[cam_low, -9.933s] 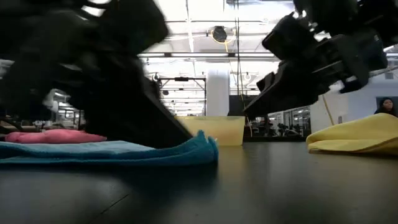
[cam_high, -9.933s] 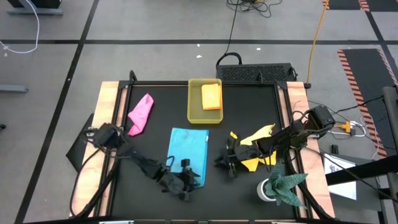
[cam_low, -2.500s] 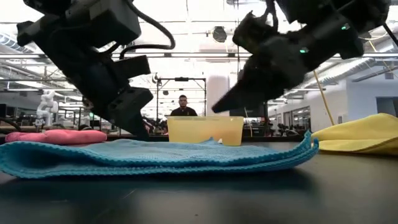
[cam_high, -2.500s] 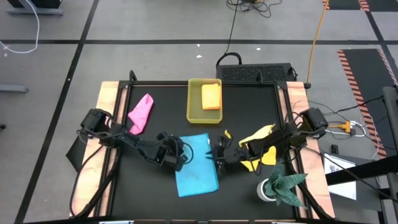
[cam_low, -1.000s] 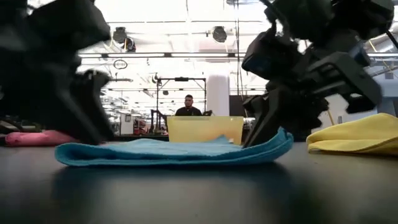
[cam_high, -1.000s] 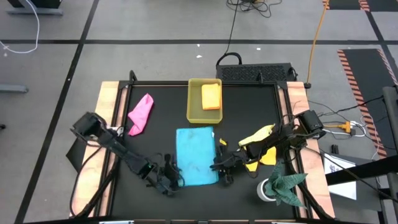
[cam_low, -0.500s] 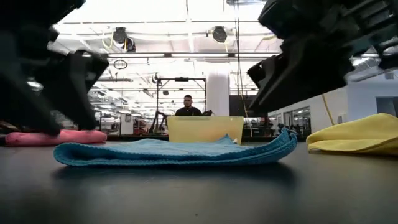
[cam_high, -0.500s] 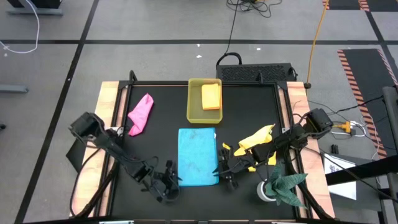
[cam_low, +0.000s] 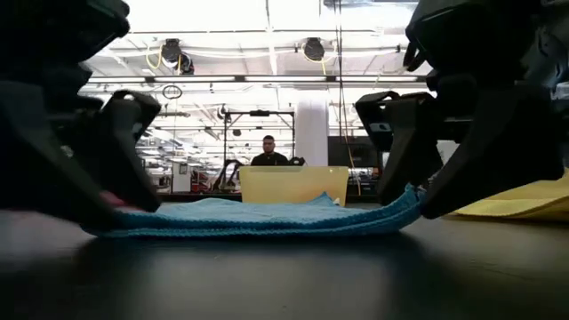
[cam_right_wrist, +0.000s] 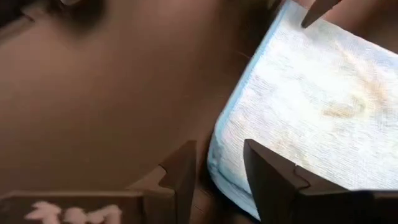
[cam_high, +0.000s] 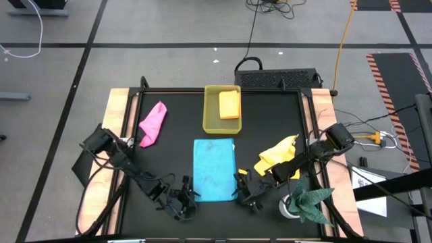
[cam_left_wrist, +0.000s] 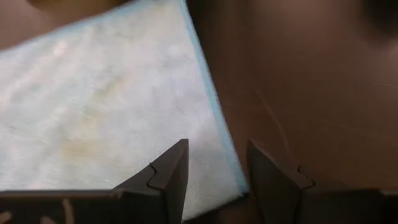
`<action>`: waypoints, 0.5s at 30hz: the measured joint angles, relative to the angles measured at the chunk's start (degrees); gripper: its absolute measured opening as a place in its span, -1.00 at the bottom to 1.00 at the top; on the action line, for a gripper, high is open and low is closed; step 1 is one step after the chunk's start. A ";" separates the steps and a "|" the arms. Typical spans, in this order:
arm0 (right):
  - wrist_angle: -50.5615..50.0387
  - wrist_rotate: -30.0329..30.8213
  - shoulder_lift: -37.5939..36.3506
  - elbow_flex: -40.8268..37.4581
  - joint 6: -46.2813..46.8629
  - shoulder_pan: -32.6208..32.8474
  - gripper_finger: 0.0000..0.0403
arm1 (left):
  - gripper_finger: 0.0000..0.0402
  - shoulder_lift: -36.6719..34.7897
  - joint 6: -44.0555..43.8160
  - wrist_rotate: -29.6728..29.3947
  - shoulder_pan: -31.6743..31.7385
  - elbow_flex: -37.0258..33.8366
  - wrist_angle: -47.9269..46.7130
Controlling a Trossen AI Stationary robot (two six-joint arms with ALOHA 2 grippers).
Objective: Fold microfiber towels
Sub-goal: Fold the blue towel
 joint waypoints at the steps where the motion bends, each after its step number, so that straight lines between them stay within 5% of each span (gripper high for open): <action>1: -0.01 0.38 0.00 0.00 -0.41 0.02 -0.45 | -0.19 -0.23 0.29 -0.55 0.02 0.13 0.01; 8: -0.56 1.45 0.00 0.00 -1.44 -0.11 -0.94 | -0.19 -0.27 3.40 -0.66 0.09 1.87 0.22; 15: -3.65 1.45 -0.87 0.01 1.52 -1.06 -0.97 | -0.19 -0.29 5.44 1.28 0.74 1.98 -0.23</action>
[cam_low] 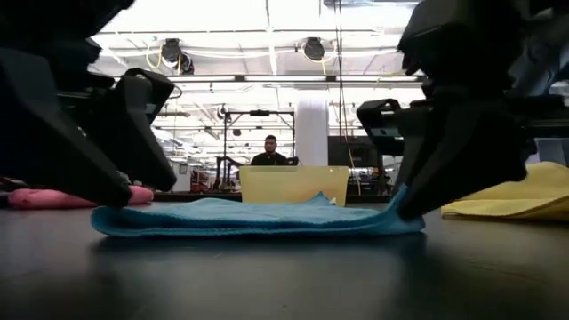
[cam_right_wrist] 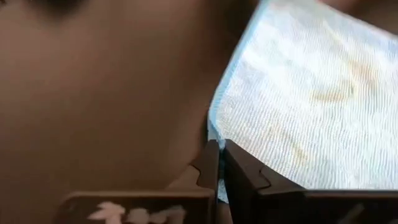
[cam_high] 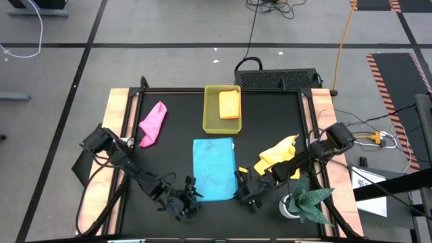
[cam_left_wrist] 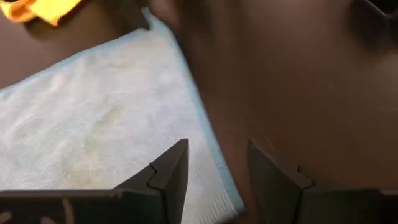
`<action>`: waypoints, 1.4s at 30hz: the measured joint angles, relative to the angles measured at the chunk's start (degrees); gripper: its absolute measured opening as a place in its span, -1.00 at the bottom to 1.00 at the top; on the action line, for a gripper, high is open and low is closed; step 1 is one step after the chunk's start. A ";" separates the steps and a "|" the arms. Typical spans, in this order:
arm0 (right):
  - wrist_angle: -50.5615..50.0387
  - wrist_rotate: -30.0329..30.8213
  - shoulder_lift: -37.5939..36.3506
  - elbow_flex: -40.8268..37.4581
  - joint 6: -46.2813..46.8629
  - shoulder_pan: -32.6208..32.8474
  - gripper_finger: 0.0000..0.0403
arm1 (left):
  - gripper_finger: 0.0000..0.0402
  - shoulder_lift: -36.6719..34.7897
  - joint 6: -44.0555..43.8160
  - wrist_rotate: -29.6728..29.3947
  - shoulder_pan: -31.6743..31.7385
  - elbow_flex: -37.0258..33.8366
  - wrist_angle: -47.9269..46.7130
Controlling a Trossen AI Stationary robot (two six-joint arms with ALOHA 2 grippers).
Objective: Fold microfiber towels
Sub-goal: Fold the blue towel
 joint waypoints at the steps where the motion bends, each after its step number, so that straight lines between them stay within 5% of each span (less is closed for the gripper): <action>1: -0.42 0.03 -0.23 -0.01 0.94 -0.46 -0.98 | -0.19 0.02 0.98 0.08 -0.06 0.00 -0.18; 13: -5.34 12.03 -5.84 0.01 16.21 -5.44 -0.99 | -0.19 0.01 9.84 -5.69 -1.74 0.02 -3.58; 21: -6.88 11.87 -7.83 -0.03 16.56 -5.46 -1.00 | -0.19 1.35 11.00 -12.18 -1.78 0.02 -4.43; 33: -9.51 11.93 -7.80 -0.03 19.23 -5.50 -1.00 | -0.19 2.73 4.57 -10.08 -1.87 0.00 -3.97; 42: -9.48 12.00 -8.00 -0.04 19.20 -5.50 -1.00 | -0.19 5.94 3.79 -14.81 -1.91 0.13 2.49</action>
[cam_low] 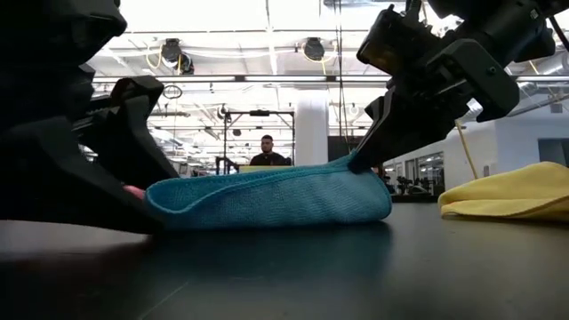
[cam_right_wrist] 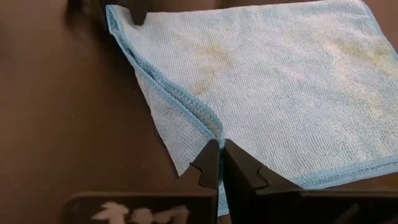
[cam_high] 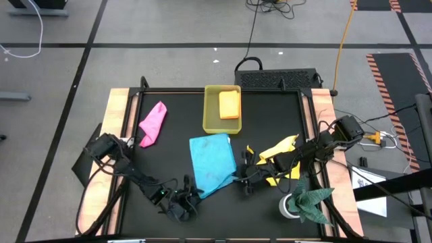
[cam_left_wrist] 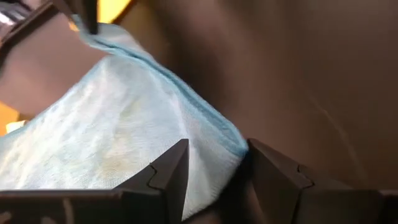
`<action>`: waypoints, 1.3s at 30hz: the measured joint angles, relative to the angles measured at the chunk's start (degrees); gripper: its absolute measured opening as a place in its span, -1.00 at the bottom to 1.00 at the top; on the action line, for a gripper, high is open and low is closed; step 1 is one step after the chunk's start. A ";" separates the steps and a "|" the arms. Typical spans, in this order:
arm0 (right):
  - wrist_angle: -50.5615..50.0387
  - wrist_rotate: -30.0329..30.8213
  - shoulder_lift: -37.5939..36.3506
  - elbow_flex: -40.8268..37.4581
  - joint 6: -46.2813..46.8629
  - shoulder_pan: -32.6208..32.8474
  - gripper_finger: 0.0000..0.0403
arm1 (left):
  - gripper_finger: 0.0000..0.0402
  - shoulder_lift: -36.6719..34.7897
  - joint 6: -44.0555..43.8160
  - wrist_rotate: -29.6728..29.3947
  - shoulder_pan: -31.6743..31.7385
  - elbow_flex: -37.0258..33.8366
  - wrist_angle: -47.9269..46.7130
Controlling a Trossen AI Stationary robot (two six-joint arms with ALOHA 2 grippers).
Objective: Fold microfiber towels
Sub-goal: Fold the blue towel
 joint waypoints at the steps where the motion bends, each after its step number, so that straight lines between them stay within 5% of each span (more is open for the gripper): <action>1: -0.09 -0.01 0.00 -0.01 0.00 0.00 -1.00 | -0.19 0.00 -0.58 -0.50 0.06 -0.04 0.24; 9: -1.46 -0.01 0.00 -0.02 -0.25 0.00 -1.00 | -0.26 0.07 -11.96 -2.74 -0.22 -0.17 -0.17; 18: -1.66 -1.79 0.00 -0.02 -2.21 0.28 -1.00 | -0.93 -0.12 -16.15 -1.80 -1.67 -0.17 0.23; 24: -1.69 -10.85 0.00 -0.04 -4.66 1.27 -0.99 | -0.94 -2.95 -16.33 -1.14 -2.94 -0.17 0.37; 33: -0.61 -23.09 -0.04 0.02 -6.33 5.70 -0.98 | -0.91 -7.39 -18.60 10.67 -4.53 -0.15 2.38; 39: 0.99 -24.12 -0.16 -0.15 -7.42 7.00 -0.98 | -0.98 -7.41 -19.16 11.02 -5.59 -0.15 2.79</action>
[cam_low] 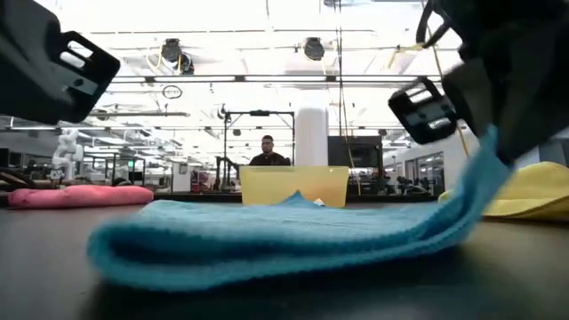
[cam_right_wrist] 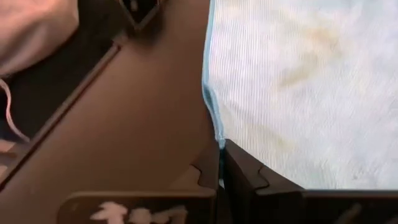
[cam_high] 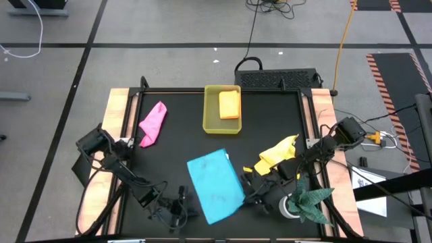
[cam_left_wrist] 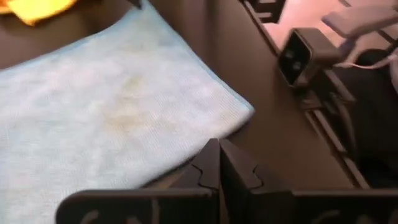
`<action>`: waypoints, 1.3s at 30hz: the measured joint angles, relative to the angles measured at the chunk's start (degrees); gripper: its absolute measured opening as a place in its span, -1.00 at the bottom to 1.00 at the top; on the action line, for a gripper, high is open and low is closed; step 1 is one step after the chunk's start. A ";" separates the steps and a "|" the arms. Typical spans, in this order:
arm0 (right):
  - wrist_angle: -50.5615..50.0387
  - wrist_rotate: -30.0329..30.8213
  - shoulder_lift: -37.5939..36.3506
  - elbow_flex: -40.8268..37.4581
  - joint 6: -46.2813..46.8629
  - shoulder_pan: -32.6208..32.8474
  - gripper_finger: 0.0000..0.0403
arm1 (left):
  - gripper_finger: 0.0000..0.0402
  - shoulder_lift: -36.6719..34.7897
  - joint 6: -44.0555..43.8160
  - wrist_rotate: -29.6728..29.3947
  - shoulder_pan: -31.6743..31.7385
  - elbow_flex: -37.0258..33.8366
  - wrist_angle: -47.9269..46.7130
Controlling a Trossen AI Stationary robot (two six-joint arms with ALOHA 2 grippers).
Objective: Fold microfiber towels
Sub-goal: Fold the blue towel
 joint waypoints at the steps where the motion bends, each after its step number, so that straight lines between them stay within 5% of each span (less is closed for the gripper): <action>1: 0.94 0.35 -0.04 0.03 -0.12 -0.04 -0.98 | -0.98 -0.09 -0.05 -1.42 -0.17 0.00 -0.13; 6: 2.73 3.16 -0.79 0.04 -0.12 -0.82 -0.98 | -0.94 -1.40 2.51 -5.16 -0.90 0.00 -0.36; 10: 3.22 4.07 -0.83 0.07 0.88 -1.91 -0.98 | -0.95 -0.80 13.23 -1.66 -0.70 0.02 0.46; 13: 5.40 10.80 -0.84 0.09 5.35 -3.64 -0.98 | -0.94 0.69 19.39 0.38 0.09 -0.04 1.71; 20: 6.19 22.46 -0.82 0.07 12.21 -9.38 -0.99 | -0.47 3.36 20.80 2.19 3.53 -0.02 4.87; 28: 7.65 22.28 -0.80 -2.23 12.11 -10.74 -0.99 | 0.14 3.56 12.59 1.46 6.07 -0.02 2.76; 39: 7.67 22.22 -0.78 -3.13 12.75 -10.63 -1.00 | 0.27 3.56 -11.89 -1.00 8.71 0.00 2.73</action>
